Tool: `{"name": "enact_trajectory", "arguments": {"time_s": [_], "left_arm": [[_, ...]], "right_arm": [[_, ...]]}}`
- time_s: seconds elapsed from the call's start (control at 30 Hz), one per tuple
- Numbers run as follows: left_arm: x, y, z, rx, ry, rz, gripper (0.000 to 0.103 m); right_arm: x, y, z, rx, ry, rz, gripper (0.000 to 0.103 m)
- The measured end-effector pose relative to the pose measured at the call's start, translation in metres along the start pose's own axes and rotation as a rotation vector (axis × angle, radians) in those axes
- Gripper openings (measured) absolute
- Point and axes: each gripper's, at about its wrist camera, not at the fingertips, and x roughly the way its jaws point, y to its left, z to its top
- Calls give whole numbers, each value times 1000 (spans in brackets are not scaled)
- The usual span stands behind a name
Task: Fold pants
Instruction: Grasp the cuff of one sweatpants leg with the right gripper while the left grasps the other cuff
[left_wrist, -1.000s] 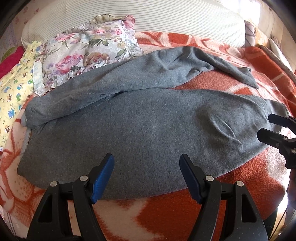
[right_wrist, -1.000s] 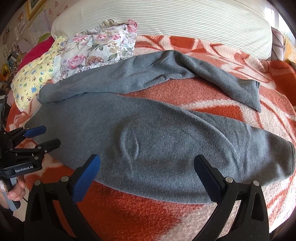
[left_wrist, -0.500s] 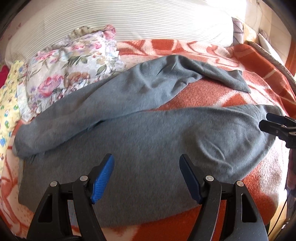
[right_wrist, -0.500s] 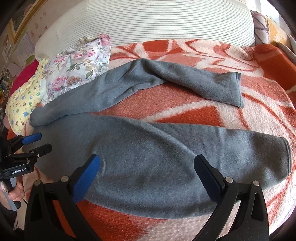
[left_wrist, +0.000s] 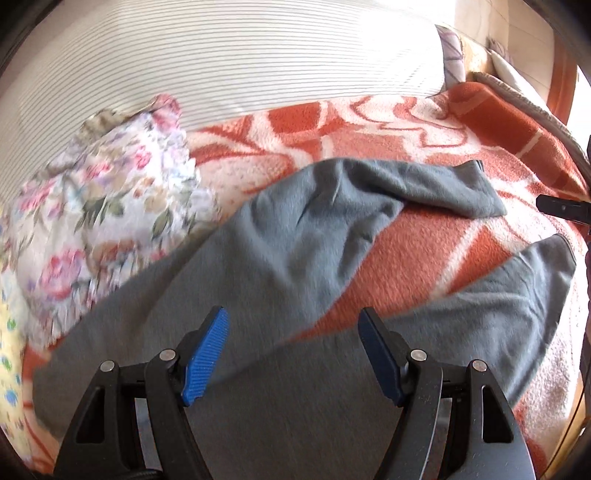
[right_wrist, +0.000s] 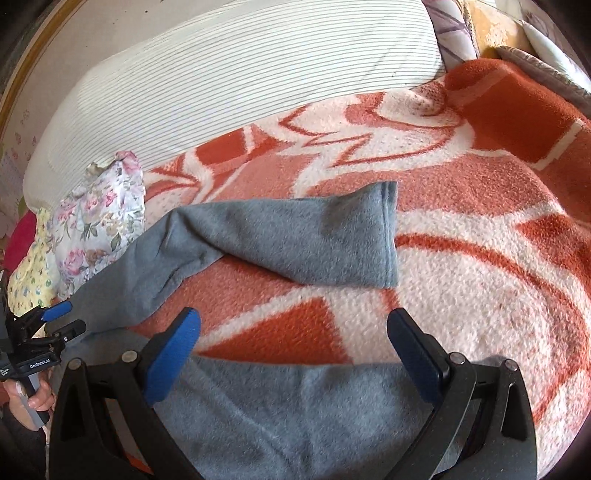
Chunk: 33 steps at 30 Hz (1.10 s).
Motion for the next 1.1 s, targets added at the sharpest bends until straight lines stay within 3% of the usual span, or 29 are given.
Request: {"name": "enact_trajectory", "arguments": {"time_s": [0.13, 0.3, 0.4, 0.57, 0.8, 0.83, 0.87, 0.9, 0.97, 1.0, 1.03, 1.1], "left_arm": [[21, 6, 42, 27, -1, -81, 73], [50, -14, 98, 116, -3, -190, 73], [76, -34, 124, 185, 4, -185, 73], [128, -51, 150, 237, 61, -113, 73], [170, -78, 148, 302, 174, -174, 74], [175, -81, 147, 300, 193, -167, 74], [181, -82, 146, 295, 208, -161, 74], [184, -83, 144, 285, 211, -157, 70], [183, -83, 142, 259, 204, -190, 43], [181, -84, 141, 252, 203, -193, 26], [176, -86, 140, 254, 195, -175, 16], [165, -87, 137, 260, 177, -171, 11]], "right_arm": [[15, -15, 24, 27, -1, -28, 101], [41, -39, 50, 72, 4, -47, 101], [59, -58, 64, 99, 7, -78, 101], [97, -90, 81, 147, 62, -120, 100], [128, -94, 82, 148, 134, -87, 91], [131, -93, 82, 141, 140, -83, 85], [133, -92, 81, 139, 143, -73, 69], [135, -91, 79, 142, 148, -66, 62], [136, -90, 78, 140, 147, -63, 35], [134, -90, 78, 139, 140, -58, 28], [132, -90, 78, 146, 133, -41, 21], [122, -88, 77, 151, 111, -19, 16]]}}
